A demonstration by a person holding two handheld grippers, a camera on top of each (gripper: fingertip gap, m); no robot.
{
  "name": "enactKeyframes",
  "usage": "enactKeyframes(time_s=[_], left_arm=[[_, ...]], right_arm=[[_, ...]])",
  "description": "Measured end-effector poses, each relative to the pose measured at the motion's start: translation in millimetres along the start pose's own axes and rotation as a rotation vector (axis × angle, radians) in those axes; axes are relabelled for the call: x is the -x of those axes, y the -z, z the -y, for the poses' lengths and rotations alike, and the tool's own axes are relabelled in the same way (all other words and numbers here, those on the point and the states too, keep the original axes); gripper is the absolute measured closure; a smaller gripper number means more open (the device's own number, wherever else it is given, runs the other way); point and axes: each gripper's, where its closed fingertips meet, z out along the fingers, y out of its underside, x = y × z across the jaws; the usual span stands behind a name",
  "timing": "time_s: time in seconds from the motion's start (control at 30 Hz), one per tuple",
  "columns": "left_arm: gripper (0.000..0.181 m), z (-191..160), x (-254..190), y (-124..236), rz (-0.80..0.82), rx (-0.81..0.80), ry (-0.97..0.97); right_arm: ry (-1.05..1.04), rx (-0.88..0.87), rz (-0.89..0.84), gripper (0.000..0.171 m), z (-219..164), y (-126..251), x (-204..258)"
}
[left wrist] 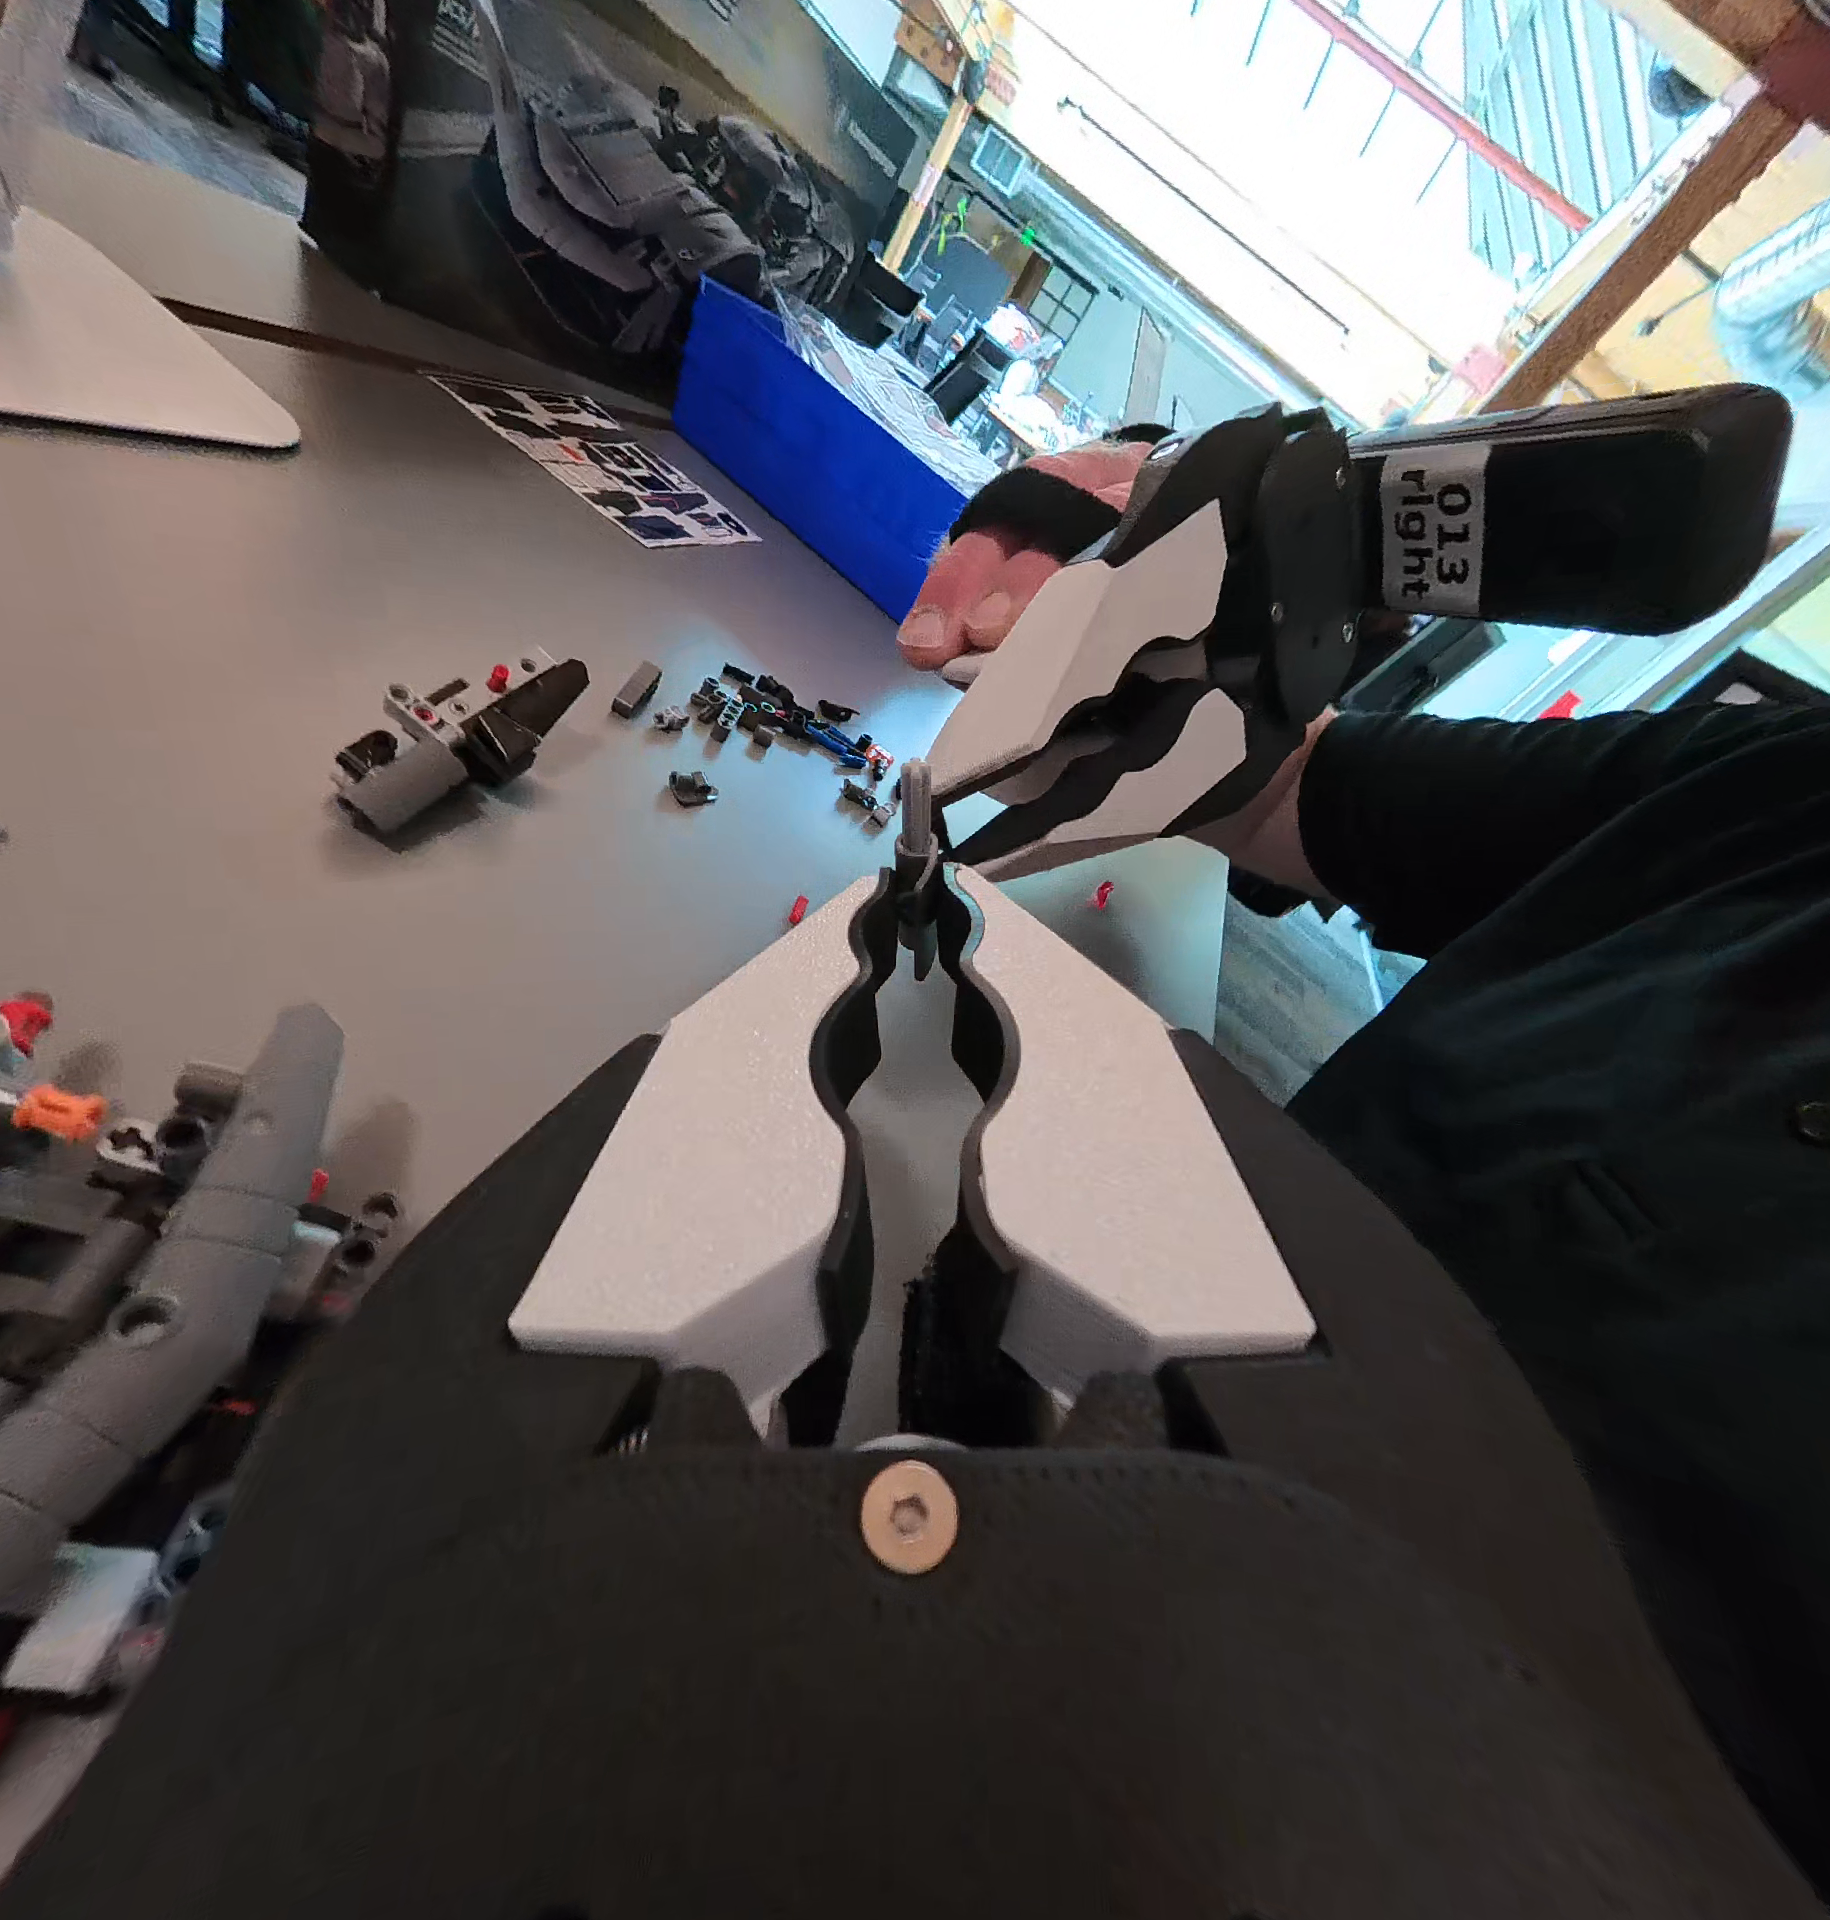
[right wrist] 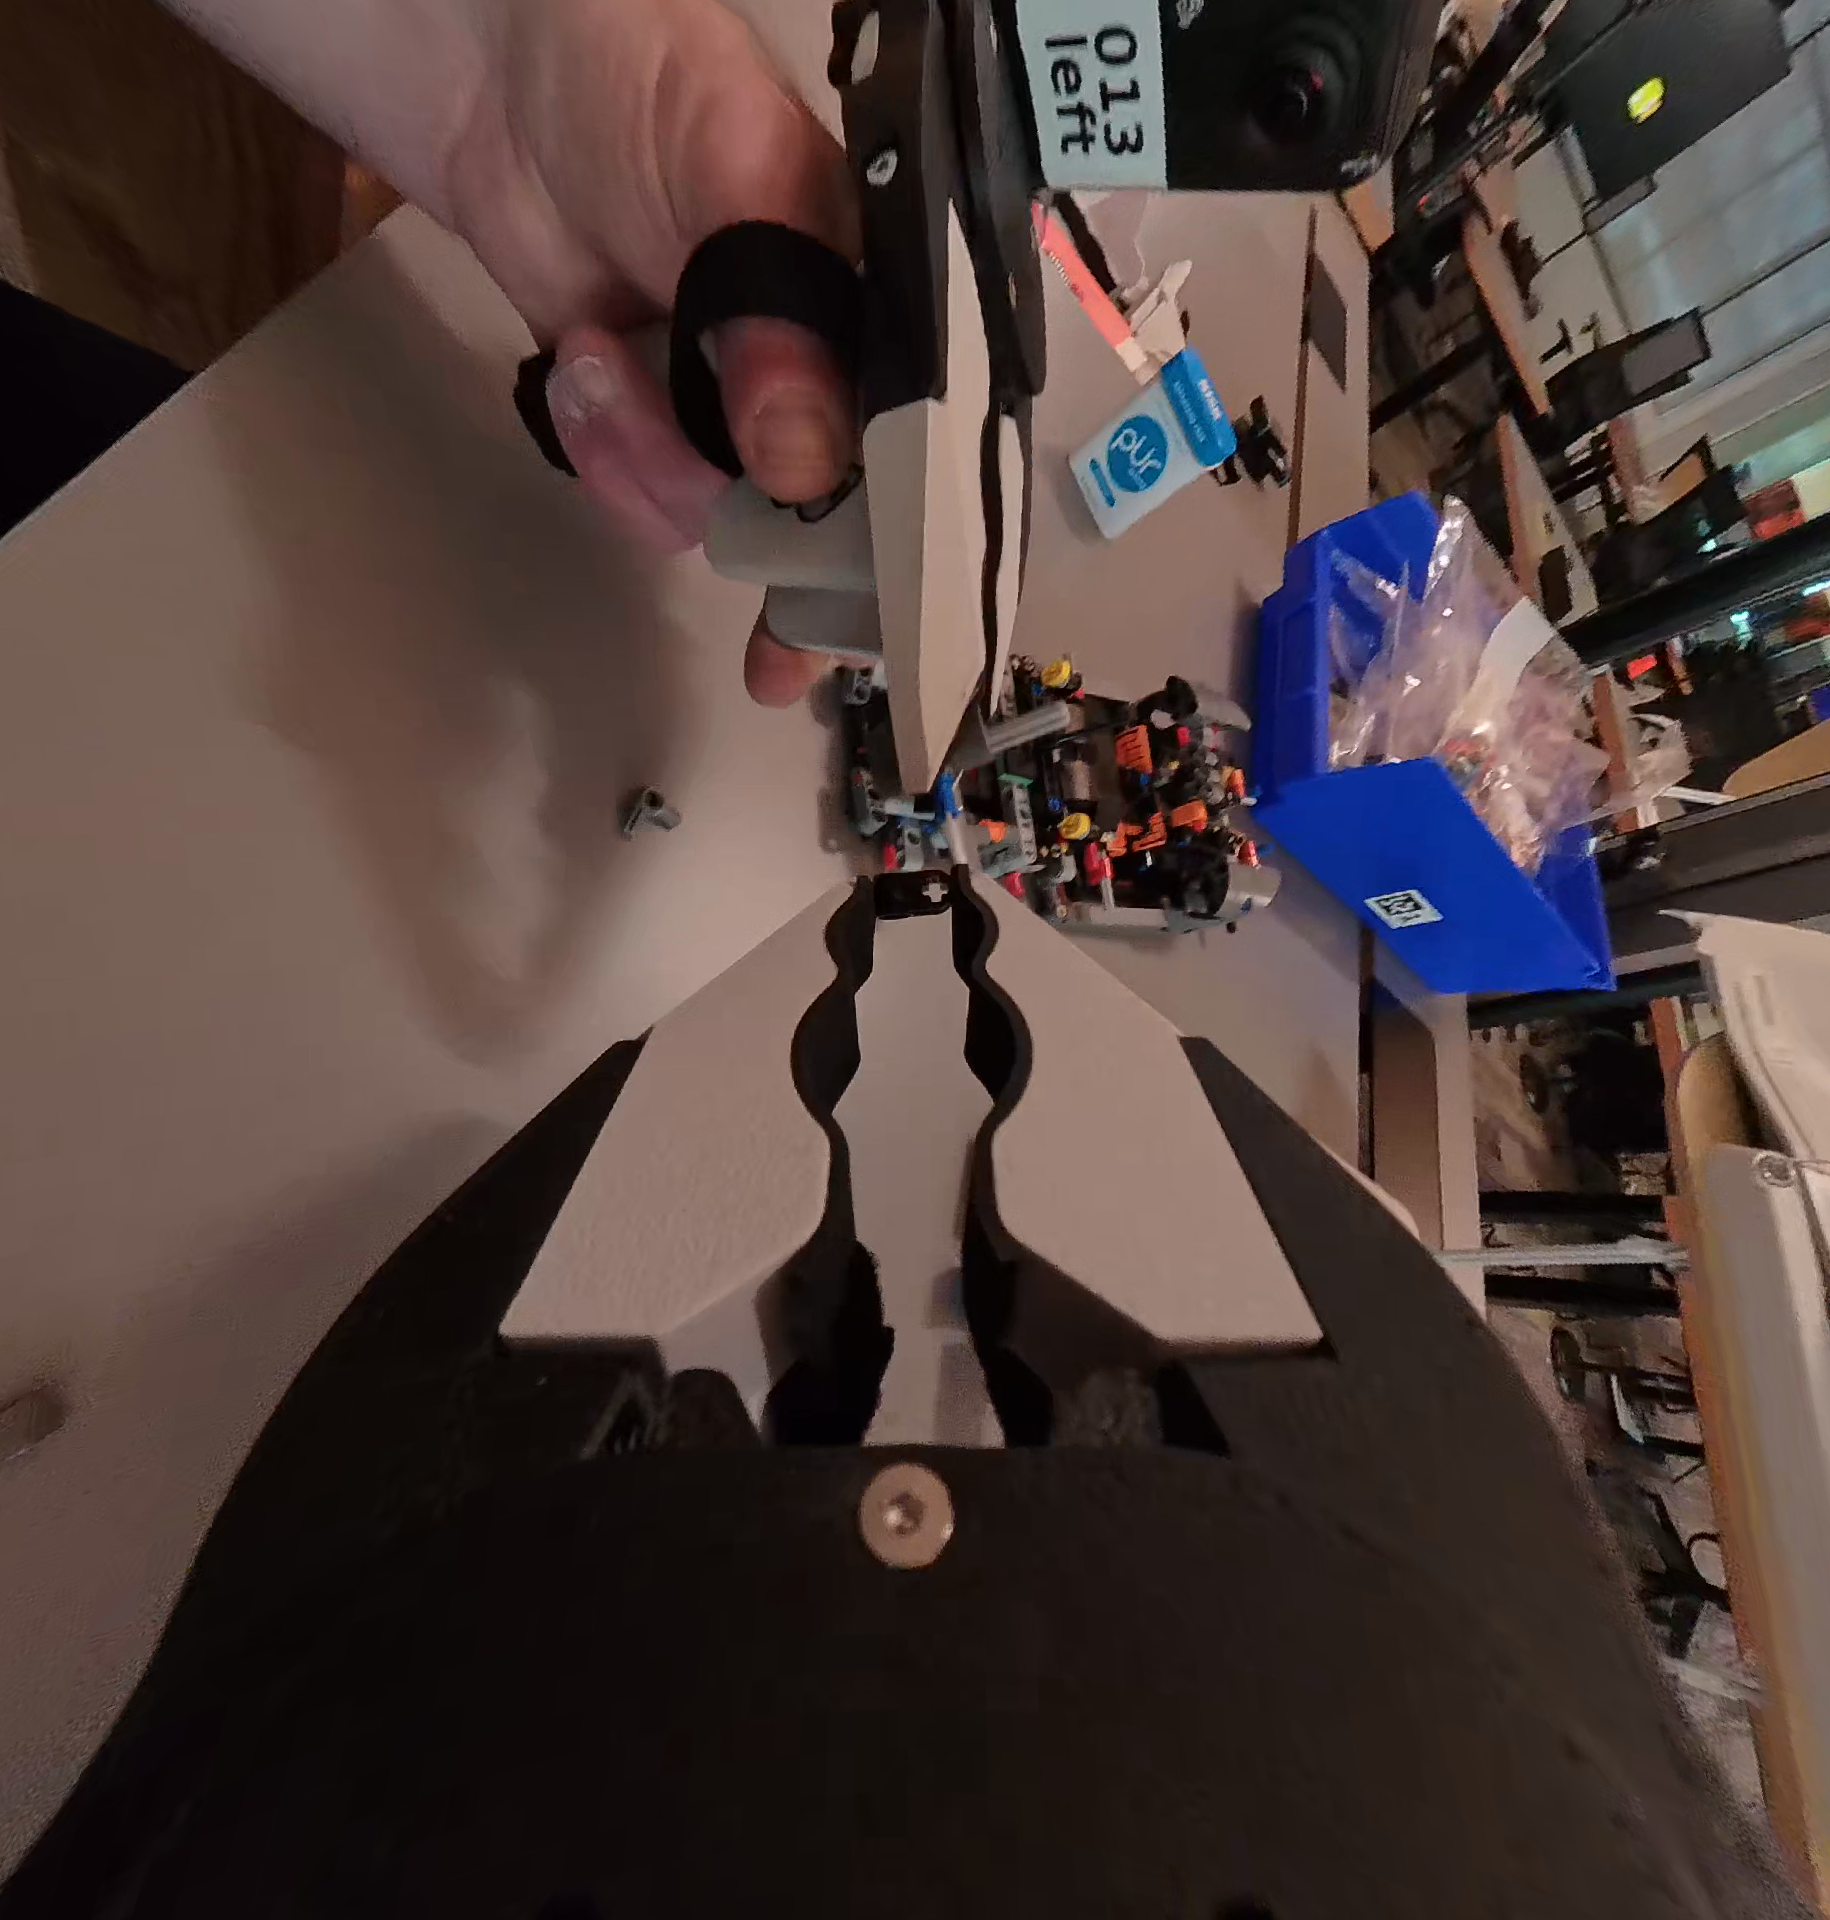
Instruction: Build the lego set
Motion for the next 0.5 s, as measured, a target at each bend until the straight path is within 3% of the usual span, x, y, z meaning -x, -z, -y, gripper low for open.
enactKeyframes(time_s=[0.5], left_arm=[[0.176, 10, 10, -11, -0.006, 0.03, -0.05]], right_arm=[[0.087, -0.037, -0.098, 0.158, -3, -7, -23]])
